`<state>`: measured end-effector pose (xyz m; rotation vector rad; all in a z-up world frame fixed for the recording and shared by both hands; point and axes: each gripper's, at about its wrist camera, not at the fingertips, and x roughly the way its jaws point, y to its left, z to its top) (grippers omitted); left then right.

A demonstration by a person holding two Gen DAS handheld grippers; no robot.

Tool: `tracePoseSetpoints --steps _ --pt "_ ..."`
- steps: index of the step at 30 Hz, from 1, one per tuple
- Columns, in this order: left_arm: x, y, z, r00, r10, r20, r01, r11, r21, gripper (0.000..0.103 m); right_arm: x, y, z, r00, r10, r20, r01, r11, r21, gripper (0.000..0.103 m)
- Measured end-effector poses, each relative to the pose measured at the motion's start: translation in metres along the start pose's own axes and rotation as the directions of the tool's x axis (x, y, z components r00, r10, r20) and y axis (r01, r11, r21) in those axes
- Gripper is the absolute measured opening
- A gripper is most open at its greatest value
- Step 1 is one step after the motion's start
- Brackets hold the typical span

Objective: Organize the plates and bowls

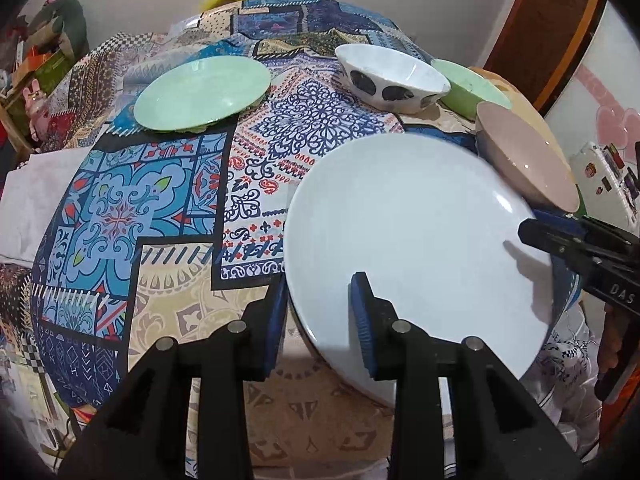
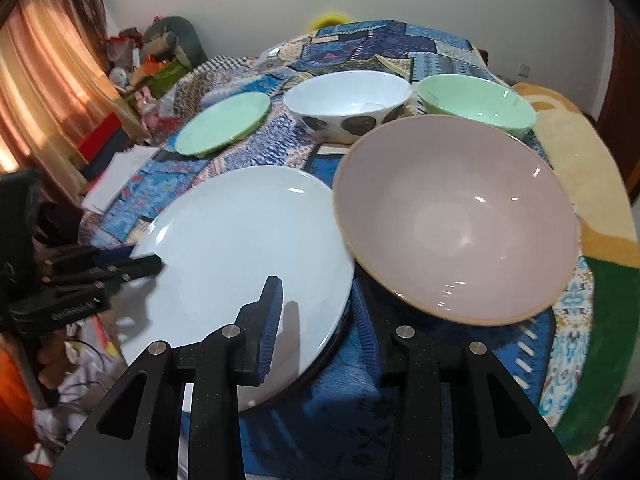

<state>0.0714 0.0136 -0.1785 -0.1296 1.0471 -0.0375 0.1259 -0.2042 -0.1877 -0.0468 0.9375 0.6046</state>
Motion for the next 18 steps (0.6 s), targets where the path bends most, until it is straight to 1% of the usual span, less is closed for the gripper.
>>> tracePoseSetpoints --steps 3,6,11,13,15,16,18 --pt "-0.005 0.001 0.000 1.000 -0.009 0.015 0.009 1.000 -0.003 0.033 -0.005 -0.002 0.000 1.000 0.013 -0.003 -0.013 1.000 0.007 0.034" --pt "-0.014 0.005 0.000 0.999 -0.009 0.038 0.009 1.000 -0.012 0.033 -0.010 0.000 0.002 1.000 0.000 0.008 -0.001 1.000 0.004 0.034" --pt "-0.032 0.016 0.000 0.995 0.007 0.099 -0.003 0.999 -0.041 0.033 -0.016 0.008 0.010 0.999 0.004 0.034 -0.004 1.000 -0.012 0.037" --pt "-0.039 0.025 0.002 0.992 0.016 0.122 -0.008 0.998 -0.066 0.036 -0.018 0.014 0.016 0.999 0.008 0.050 -0.007 1.000 -0.023 0.040" --pt "-0.045 0.033 0.005 0.990 0.023 0.143 -0.011 0.996 -0.085 0.046 -0.019 0.022 0.024 0.998 0.016 0.069 -0.013 0.999 -0.038 0.042" --pt "-0.048 0.039 0.008 0.987 0.033 0.159 -0.018 0.995 -0.096 0.049 -0.018 0.025 0.026 0.997 0.018 0.074 -0.015 0.999 -0.044 0.044" --pt "-0.054 0.047 0.012 0.980 0.064 0.188 -0.044 0.993 -0.108 0.057 -0.017 0.034 0.034 0.996 0.020 0.083 -0.014 0.997 -0.071 0.046"
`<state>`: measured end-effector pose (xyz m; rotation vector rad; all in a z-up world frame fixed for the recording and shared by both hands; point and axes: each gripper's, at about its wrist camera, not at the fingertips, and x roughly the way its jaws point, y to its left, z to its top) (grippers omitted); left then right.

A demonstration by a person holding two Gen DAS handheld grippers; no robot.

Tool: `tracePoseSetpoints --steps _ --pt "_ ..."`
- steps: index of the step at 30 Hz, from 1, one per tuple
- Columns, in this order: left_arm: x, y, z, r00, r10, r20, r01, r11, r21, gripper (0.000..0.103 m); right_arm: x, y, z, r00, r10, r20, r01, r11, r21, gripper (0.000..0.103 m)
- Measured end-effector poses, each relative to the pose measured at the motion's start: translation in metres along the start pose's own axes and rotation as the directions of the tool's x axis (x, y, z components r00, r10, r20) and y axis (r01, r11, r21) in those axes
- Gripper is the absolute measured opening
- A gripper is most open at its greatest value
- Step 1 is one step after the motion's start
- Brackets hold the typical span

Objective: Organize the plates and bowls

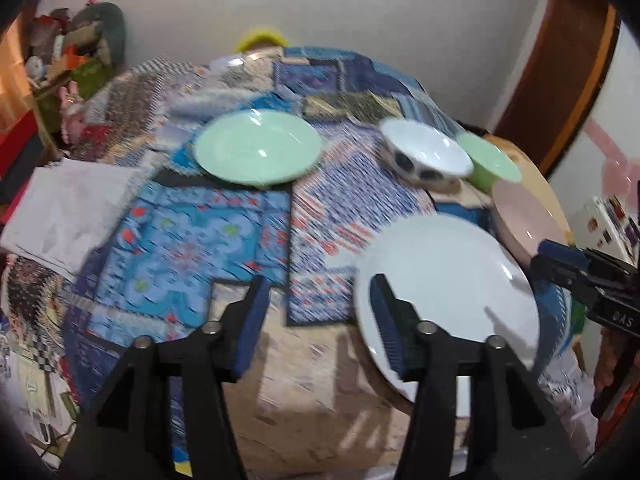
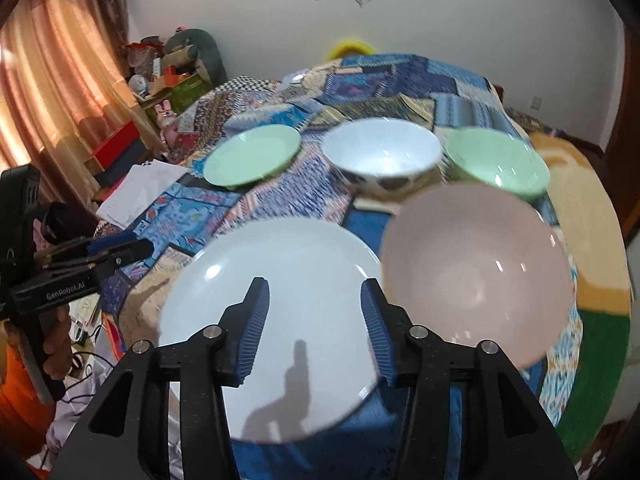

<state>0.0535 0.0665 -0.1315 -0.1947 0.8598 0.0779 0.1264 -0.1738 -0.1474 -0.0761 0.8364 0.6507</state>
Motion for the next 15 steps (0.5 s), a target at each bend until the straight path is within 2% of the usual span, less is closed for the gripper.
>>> tracePoseSetpoints --steps 7,9,15 --pt "-0.005 0.034 0.031 0.994 0.079 0.077 -0.078 0.997 -0.021 0.073 0.016 0.029 0.031 0.999 -0.002 0.038 0.005 0.996 -0.084 0.055" --pt "-0.002 0.043 0.039 0.992 0.096 0.085 -0.094 0.995 -0.029 0.083 0.026 0.035 0.043 0.999 -0.013 0.052 0.018 0.995 -0.099 0.055" --pt "0.021 0.076 0.059 0.987 0.146 0.070 -0.141 0.988 -0.065 0.087 0.057 0.040 0.078 1.000 0.000 0.025 0.003 0.995 -0.098 0.055"
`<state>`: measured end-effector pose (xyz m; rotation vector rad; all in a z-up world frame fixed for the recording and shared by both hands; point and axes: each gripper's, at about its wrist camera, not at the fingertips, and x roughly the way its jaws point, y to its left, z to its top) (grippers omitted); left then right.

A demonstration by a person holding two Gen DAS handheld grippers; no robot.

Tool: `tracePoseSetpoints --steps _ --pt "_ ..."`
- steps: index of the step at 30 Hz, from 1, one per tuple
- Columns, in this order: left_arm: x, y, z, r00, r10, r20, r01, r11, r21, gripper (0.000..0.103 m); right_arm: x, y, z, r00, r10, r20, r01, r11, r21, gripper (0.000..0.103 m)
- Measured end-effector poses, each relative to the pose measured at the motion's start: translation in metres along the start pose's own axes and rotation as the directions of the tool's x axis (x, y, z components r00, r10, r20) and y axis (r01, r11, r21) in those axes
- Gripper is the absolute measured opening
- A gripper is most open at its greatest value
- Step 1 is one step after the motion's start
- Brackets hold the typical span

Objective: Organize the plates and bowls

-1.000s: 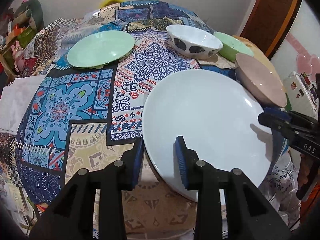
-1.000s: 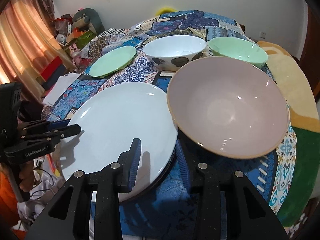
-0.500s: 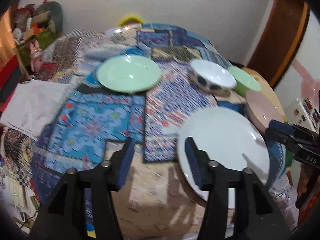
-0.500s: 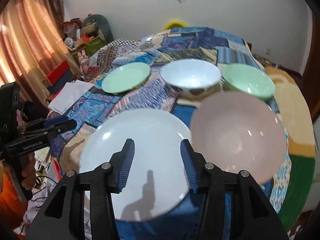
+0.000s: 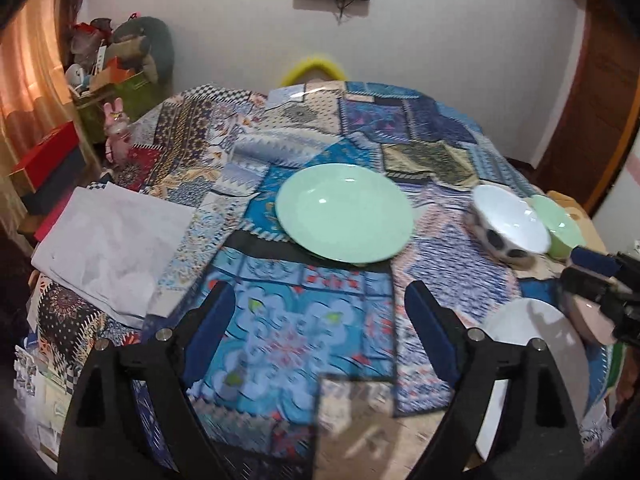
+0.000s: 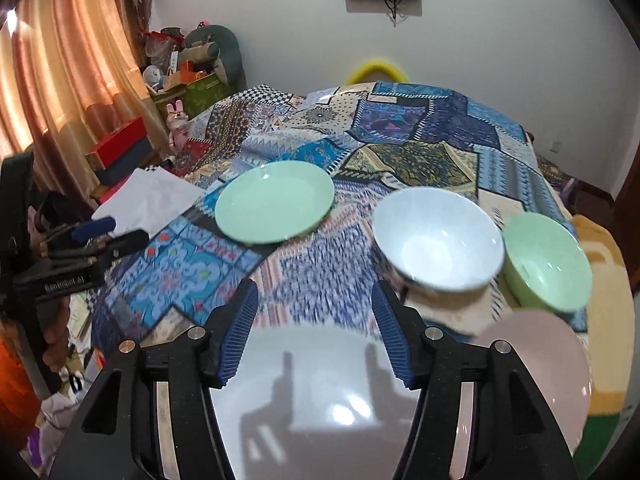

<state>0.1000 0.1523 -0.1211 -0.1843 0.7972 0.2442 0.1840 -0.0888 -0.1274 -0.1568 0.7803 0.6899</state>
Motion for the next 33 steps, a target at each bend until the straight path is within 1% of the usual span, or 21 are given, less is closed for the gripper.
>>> tracePoseSetpoints --steps 2,7,11,14,16,17,18,19,20,21,23,24,27,30,33 --pt "0.014 0.011 0.006 1.000 0.014 -0.019 -0.014 1.000 -0.011 0.087 0.009 0.000 0.009 1.000 0.003 -0.010 -0.003 1.000 0.005 0.055" --pt "0.052 0.033 0.023 0.998 0.017 -0.067 -0.021 0.999 -0.050 0.087 0.042 0.005 0.034 0.998 0.024 -0.055 -0.023 1.000 0.022 0.055" --pt "0.079 0.044 0.035 0.996 0.026 -0.081 -0.031 0.998 -0.061 0.087 0.067 0.008 0.044 0.996 0.031 -0.089 -0.030 0.999 0.017 0.055" --pt "0.099 0.050 0.044 0.995 0.016 -0.097 -0.022 0.998 -0.062 0.087 0.092 0.008 0.052 0.992 0.026 -0.123 -0.025 1.000 0.010 0.055" --pt "0.113 0.052 0.048 0.995 0.009 -0.100 -0.014 0.998 -0.053 0.072 0.108 0.009 0.055 0.989 0.021 -0.148 -0.022 1.000 -0.004 0.054" --pt "0.122 0.052 0.050 0.994 0.012 -0.113 -0.016 0.999 -0.039 0.059 0.115 0.009 0.056 0.987 0.019 -0.158 -0.021 1.000 -0.009 0.052" --pt "0.128 0.052 0.051 0.992 0.009 -0.125 -0.013 1.000 -0.027 0.053 0.122 0.009 0.057 0.986 0.011 -0.169 -0.013 1.000 -0.014 0.048" --pt "0.136 0.052 0.052 0.990 -0.008 -0.142 0.005 1.000 -0.022 0.050 0.129 0.008 0.058 0.984 0.007 -0.181 -0.009 1.000 -0.013 0.044" --pt "0.142 0.053 0.052 0.988 -0.019 -0.152 0.016 1.000 -0.023 0.043 0.135 0.006 0.059 0.981 0.011 -0.194 -0.012 1.000 -0.005 0.041" --pt "0.147 0.054 0.052 0.987 -0.023 -0.160 0.020 1.000 -0.021 0.038 0.143 0.005 0.059 0.977 0.011 -0.212 -0.011 1.000 0.001 0.037" --pt "0.158 0.054 0.053 0.985 -0.027 -0.170 0.025 1.000 -0.013 0.037 0.151 0.005 0.060 0.974 0.001 -0.225 -0.001 1.000 0.002 0.036" --pt "0.163 0.055 0.052 0.984 -0.031 -0.175 0.029 0.999 -0.014 0.035 0.155 0.005 0.060 0.973 -0.009 -0.229 0.008 1.000 -0.003 0.035" --pt "0.174 0.055 0.053 0.979 -0.067 -0.195 0.064 0.998 -0.022 0.032 0.166 0.005 0.060 0.968 -0.030 -0.250 0.030 1.000 -0.005 0.034" --pt "0.183 0.054 0.054 0.971 -0.102 -0.215 0.097 0.995 -0.034 0.031 0.176 0.005 0.059 0.961 -0.034 -0.275 0.035 0.999 -0.002 0.034" --pt "0.189 0.049 0.056 0.969 -0.109 -0.221 0.105 0.994 -0.026 0.028 0.185 0.004 0.057 0.953 -0.023 -0.302 0.029 1.000 0.013 0.034"
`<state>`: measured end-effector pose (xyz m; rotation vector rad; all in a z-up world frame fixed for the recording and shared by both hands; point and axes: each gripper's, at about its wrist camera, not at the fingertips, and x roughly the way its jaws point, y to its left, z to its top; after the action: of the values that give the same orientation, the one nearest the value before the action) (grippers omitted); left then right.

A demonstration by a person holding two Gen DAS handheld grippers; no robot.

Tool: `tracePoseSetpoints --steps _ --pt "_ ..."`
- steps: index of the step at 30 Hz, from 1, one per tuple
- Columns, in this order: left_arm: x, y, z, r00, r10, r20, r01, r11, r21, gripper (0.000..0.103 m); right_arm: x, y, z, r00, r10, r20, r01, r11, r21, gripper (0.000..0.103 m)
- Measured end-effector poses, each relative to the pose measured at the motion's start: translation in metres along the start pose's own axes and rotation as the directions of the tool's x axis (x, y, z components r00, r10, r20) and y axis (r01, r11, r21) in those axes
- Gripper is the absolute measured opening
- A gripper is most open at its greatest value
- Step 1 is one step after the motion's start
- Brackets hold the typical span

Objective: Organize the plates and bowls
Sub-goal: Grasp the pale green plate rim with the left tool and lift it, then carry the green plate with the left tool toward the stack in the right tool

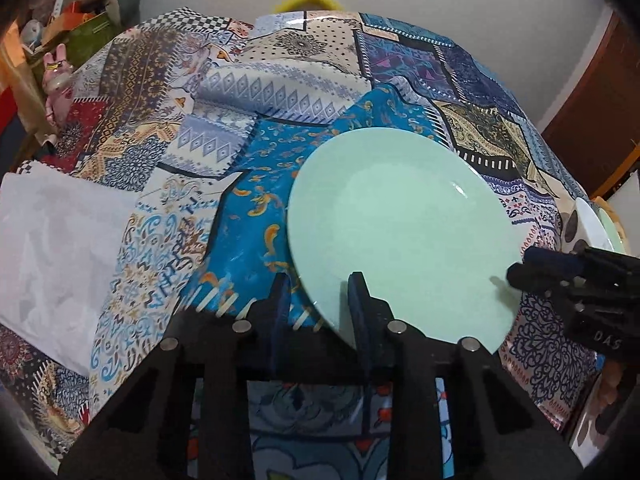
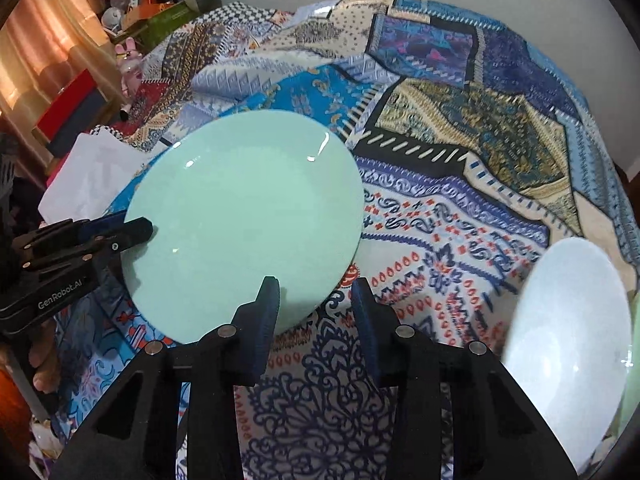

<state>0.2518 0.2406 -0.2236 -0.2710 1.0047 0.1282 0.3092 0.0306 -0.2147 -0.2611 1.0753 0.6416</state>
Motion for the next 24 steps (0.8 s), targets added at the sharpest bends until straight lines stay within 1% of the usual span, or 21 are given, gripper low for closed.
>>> tracePoseSetpoints --steps 2,4,7,9,12,15,20,24 --pt "0.003 -0.004 0.003 1.000 0.007 0.004 -0.007 1.000 0.015 0.025 0.005 -0.002 0.001 1.000 0.019 -0.010 -0.019 1.000 0.011 0.034" --pt "0.004 -0.006 0.003 1.000 0.011 0.014 -0.012 1.000 0.025 0.025 0.008 -0.001 0.004 1.000 0.020 -0.014 -0.020 1.000 0.008 0.031" --pt "0.002 -0.006 0.000 1.000 0.009 0.023 -0.011 0.998 0.059 0.025 0.009 -0.001 0.007 0.999 0.018 -0.027 -0.018 1.000 0.002 0.029" --pt "-0.002 -0.005 -0.003 1.000 -0.006 0.010 0.006 0.998 0.056 0.025 0.008 -0.003 0.007 0.999 0.030 -0.028 -0.030 1.000 0.006 0.028" --pt "-0.009 -0.005 -0.010 1.000 0.000 -0.003 0.000 0.998 0.058 0.025 0.006 -0.002 0.002 0.998 0.056 -0.042 -0.055 0.998 0.011 0.027" --pt "-0.021 -0.006 -0.023 1.000 0.001 -0.018 0.000 0.998 0.060 0.025 0.000 0.007 -0.007 0.997 0.055 -0.062 -0.057 0.998 -0.028 0.027" --pt "-0.041 -0.010 -0.050 0.999 -0.025 -0.046 0.028 0.998 0.064 0.025 -0.012 0.011 -0.026 0.989 0.093 -0.119 -0.100 0.994 -0.048 0.026" --pt "-0.059 -0.012 -0.076 0.996 -0.051 -0.072 0.054 0.998 0.043 0.025 -0.025 0.018 -0.046 0.984 0.105 -0.147 -0.118 0.990 -0.082 0.027"
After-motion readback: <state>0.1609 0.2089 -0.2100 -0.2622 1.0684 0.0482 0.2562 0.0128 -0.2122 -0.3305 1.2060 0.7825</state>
